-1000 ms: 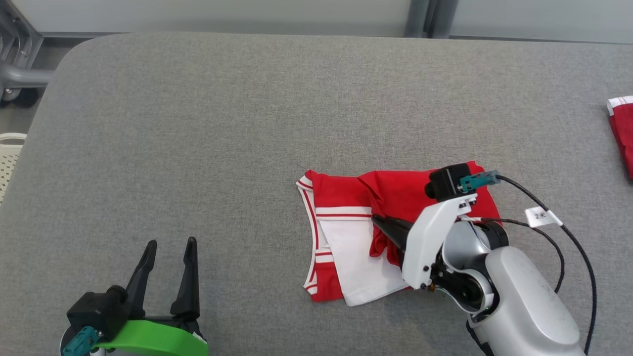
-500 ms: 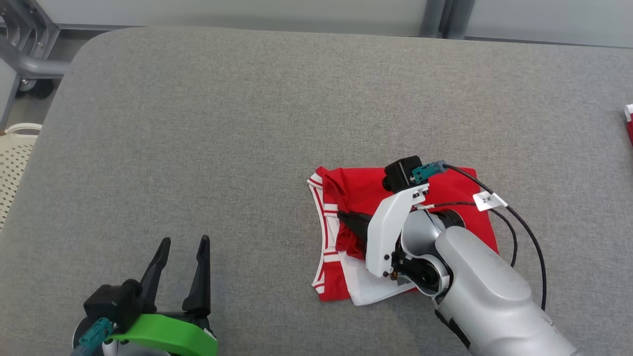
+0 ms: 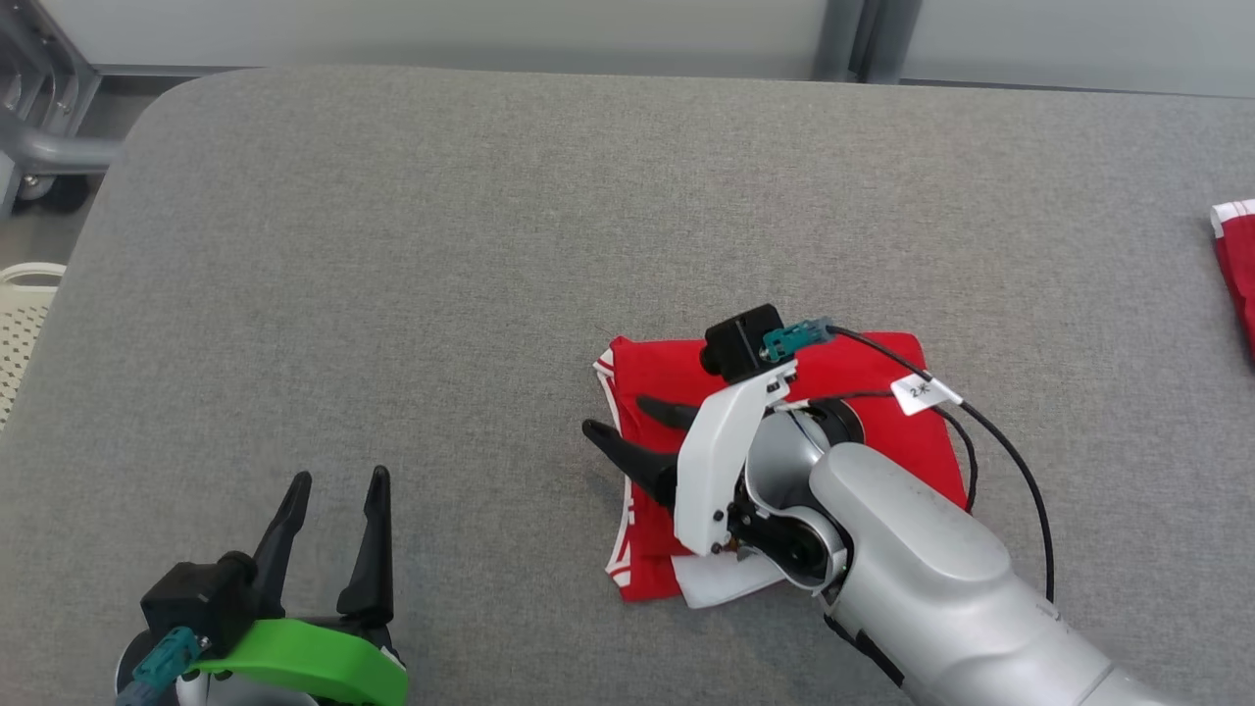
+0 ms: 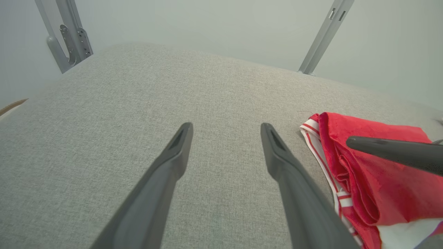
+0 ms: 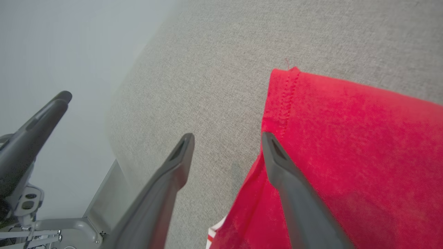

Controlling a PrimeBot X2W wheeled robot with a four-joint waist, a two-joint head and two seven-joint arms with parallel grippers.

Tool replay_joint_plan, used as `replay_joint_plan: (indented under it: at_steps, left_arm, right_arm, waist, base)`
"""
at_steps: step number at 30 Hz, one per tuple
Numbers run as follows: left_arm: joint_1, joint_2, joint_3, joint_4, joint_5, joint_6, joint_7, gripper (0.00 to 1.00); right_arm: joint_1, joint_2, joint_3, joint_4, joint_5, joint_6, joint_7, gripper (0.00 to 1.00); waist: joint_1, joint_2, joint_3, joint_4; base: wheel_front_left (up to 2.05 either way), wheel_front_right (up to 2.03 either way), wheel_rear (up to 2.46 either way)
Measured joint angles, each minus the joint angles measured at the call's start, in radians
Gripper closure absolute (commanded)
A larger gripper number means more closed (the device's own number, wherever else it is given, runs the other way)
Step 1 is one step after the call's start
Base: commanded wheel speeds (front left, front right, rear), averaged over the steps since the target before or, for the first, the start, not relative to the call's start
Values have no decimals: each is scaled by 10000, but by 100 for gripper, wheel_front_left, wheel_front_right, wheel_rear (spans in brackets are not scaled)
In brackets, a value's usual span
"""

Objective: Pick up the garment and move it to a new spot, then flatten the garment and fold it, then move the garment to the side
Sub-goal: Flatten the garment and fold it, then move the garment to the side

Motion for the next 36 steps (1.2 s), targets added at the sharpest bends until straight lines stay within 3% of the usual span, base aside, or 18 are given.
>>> replay_joint_plan:
  at_steps: [6, 11, 17, 22, 27, 35, 36]
  left_arm:
    - [222, 234, 272, -431, -10, 291, 27, 0]
    - [368, 230, 353, -777, -8, 416, -61, 0]
    - [366, 150, 380, -901, 105, 412, -173, 0]
    - [354, 94, 408, -878, 186, 368, -222, 0]
    - [345, -17, 453, -782, 217, 297, -242, 0]
    - [186, -203, 399, -518, 263, 105, -309, 0]
    - [185, -215, 391, -489, 265, 100, -309, 0]
  right_arm:
    - [164, -232, -1172, -1390, -173, 4, -355, 0]
    - [1332, -2011, -3256, -2232, -846, -2, 249, 0]
    - [2663, -2727, -4846, -2995, -884, -2, 1599, 0]
    - [3184, -2746, -5488, -3348, -731, -2, 2280, 0]
    - [3599, -2332, -5954, -3661, -46, 0, 3183, 0]
    - [3479, -1745, -6857, -2817, 213, 0, 4207, 0]
    - [3388, -1649, -6920, -2696, 288, 0, 4349, 22]
  waist:
    - [0, 0, -20, -315]
    - [0, 0, 80, -545]
    - [0, 0, 251, -608]
    - [0, 0, 291, -539]
    - [0, 0, 315, -372]
    - [0, 0, 363, 39]
    - [0, 0, 361, 96]
  base:
    - [0, 0, 0]
    - [0, 0, 0]
    - [0, 0, 0]
    - [0, 0, 0]
    - [0, 0, 0]
    - [0, 0, 0]
    - [0, 0, 0]
